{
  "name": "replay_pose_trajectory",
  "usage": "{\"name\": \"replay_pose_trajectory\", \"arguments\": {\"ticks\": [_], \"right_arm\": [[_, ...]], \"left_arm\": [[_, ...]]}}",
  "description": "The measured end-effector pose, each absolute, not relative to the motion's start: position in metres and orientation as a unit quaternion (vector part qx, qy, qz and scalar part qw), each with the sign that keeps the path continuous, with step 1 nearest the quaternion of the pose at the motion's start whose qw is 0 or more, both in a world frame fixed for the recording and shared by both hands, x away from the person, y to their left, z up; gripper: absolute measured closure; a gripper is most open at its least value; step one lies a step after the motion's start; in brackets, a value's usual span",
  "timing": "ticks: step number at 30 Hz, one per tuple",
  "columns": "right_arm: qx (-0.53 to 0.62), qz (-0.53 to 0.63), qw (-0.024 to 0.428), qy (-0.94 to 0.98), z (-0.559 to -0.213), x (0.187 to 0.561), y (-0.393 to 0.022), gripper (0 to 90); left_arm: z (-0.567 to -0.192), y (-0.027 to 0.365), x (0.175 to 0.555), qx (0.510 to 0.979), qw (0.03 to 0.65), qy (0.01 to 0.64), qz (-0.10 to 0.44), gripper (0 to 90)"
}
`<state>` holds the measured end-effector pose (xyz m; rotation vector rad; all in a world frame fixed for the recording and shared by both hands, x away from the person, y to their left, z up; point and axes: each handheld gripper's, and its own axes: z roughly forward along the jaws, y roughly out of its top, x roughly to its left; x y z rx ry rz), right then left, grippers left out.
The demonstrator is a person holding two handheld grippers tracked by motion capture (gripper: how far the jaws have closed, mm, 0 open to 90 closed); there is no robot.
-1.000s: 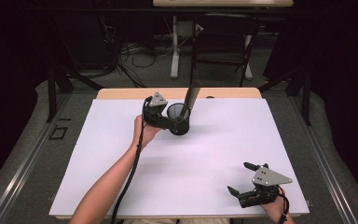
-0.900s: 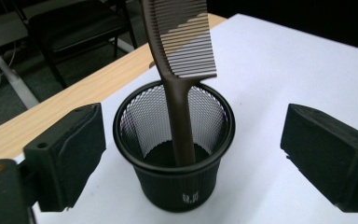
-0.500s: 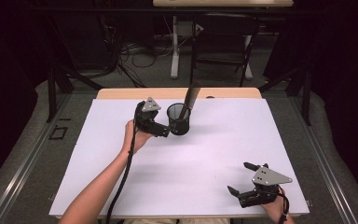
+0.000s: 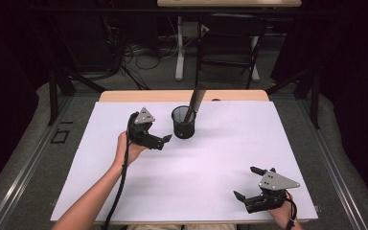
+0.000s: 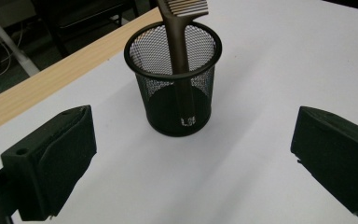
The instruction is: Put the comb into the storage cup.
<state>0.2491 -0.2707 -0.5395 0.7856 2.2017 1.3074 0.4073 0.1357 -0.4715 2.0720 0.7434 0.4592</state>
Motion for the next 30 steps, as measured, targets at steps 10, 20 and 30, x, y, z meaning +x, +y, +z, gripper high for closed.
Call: {"name": "replay_pose_trajectory", "arguments": {"ticks": [10, 20, 30], "right_arm": [[0.304, 0.477, 0.25, 0.786, -0.532, 0.25, -0.274, 0.1], [0.312, 0.476, 0.218, 0.793, -0.541, 0.254, -0.273, 0.1], [0.309, 0.471, 0.217, 0.797, -0.542, 0.254, -0.272, 0.0]], "left_arm": [[-0.486, 0.159, 0.39, 0.825, 0.433, 0.307, 0.193, 0.0], [-0.5, 0.185, 0.369, 0.799, 0.448, 0.345, 0.203, 0.0], [-0.514, 0.197, 0.339, 0.793, 0.45, 0.353, 0.21, 0.0]]}}
